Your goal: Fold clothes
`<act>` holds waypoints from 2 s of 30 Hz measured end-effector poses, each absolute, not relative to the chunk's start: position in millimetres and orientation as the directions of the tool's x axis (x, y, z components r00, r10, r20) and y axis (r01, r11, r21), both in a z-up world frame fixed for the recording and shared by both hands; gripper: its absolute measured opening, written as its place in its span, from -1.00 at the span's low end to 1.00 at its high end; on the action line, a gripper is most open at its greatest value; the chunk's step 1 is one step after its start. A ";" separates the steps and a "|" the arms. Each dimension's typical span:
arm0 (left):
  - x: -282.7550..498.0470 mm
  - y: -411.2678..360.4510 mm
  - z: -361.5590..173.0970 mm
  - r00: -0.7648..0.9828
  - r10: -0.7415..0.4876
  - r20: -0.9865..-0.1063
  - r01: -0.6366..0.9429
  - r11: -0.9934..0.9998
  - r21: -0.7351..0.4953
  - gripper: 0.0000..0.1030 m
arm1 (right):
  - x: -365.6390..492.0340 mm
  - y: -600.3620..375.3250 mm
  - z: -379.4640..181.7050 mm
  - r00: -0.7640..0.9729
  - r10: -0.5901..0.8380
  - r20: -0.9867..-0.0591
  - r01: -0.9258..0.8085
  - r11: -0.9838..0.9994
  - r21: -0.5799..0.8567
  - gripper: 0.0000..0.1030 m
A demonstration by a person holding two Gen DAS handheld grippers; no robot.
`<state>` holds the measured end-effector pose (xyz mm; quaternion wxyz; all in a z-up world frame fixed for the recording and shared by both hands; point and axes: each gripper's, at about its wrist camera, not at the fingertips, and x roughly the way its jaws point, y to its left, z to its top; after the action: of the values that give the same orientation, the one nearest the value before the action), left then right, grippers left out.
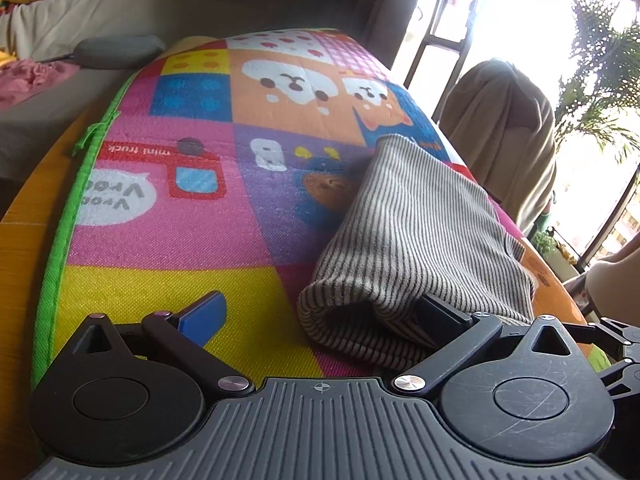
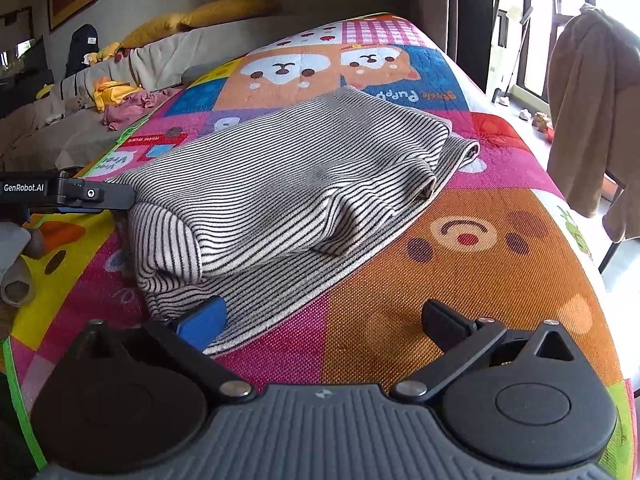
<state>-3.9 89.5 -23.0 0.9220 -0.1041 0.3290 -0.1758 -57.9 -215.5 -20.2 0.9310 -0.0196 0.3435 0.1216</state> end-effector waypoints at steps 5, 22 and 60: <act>-3.3 91.9 -23.3 0.720 -0.404 -0.564 0.258 0.911 -0.323 1.00 | -58.8 -216.5 -21.1 0.738 0.226 -0.636 -0.253 0.966 0.049 1.00; -3.6 92.5 -23.7 0.722 -0.411 -0.557 0.255 0.906 -0.338 1.00 | -61.3 -218.7 -18.9 0.735 0.246 -0.632 -0.276 0.960 0.053 1.00; -2.6 26.4 18.3 0.772 -0.322 -0.547 0.500 0.840 0.211 1.00 | -82.1 -123.5 -14.5 0.874 0.201 -0.443 -0.441 0.713 -0.545 1.00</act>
<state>-2.6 26.4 18.3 0.9249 0.1750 0.2538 -0.2223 -82.1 -123.5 -14.5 0.9082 -0.3348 0.1788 0.1767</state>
